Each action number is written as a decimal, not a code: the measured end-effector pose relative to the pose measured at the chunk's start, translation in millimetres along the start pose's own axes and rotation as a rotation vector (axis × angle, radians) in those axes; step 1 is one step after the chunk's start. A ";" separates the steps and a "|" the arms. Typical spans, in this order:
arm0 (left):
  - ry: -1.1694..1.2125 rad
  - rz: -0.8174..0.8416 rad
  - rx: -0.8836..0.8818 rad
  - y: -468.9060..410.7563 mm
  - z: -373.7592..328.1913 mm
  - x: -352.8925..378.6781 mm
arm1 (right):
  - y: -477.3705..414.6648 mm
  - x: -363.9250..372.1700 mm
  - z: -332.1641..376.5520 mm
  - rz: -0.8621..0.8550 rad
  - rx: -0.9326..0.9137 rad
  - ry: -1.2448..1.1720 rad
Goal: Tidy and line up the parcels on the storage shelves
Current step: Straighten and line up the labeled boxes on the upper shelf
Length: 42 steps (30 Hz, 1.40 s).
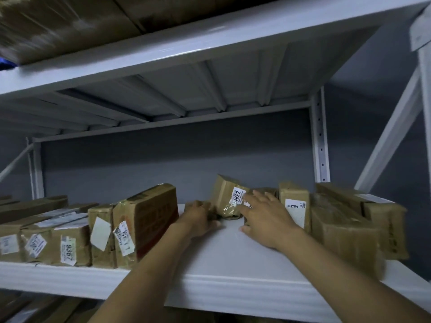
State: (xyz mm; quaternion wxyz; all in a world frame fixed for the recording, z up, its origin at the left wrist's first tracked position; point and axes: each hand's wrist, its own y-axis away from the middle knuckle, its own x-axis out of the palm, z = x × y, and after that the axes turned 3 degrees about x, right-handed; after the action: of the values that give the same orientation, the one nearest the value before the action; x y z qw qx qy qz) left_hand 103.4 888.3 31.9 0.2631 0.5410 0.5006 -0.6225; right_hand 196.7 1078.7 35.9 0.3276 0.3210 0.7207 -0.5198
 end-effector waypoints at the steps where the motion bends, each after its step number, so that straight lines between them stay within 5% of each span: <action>1: -0.027 0.030 0.000 -7.1 -0.5 0.3 | -1.8 2.5 -3.7 0.002 0.009 0.003; 14: -0.033 0.240 -0.035 -10.5 -5.4 8.5 | -5.9 15.5 -22.4 -0.056 0.040 -0.019; 22: 0.076 0.153 0.128 37.6 -14.0 -0.4 | 5.8 9.0 -16.0 -0.008 0.034 -0.043; 27: 0.214 0.027 0.179 82.9 -18.4 -15.9 | 19.0 2.8 -10.7 0.026 0.002 -0.276; 31: 0.438 -0.153 0.048 108.8 -24.6 -21.1 | 33.3 -1.2 3.9 0.097 -0.033 -0.562; 34: 0.124 -0.314 -0.119 117.6 -35.1 -7.3 | 46.5 1.7 11.4 0.172 -0.033 -0.553; 38: 0.073 -0.224 -0.417 120.1 -46.7 2.9 | 56.9 3.5 6.7 0.238 0.058 -0.600; 42: 0.049 -0.214 -0.444 118.9 -46.2 1.2 | 67.2 -0.8 8.4 0.280 0.095 -0.592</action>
State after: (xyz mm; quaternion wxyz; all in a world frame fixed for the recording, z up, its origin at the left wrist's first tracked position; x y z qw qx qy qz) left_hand 225.4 887.6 -5.5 0.2957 0.4288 0.6858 -0.5084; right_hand 252.3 1087.5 -1.7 0.5759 0.2668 0.5180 -0.5734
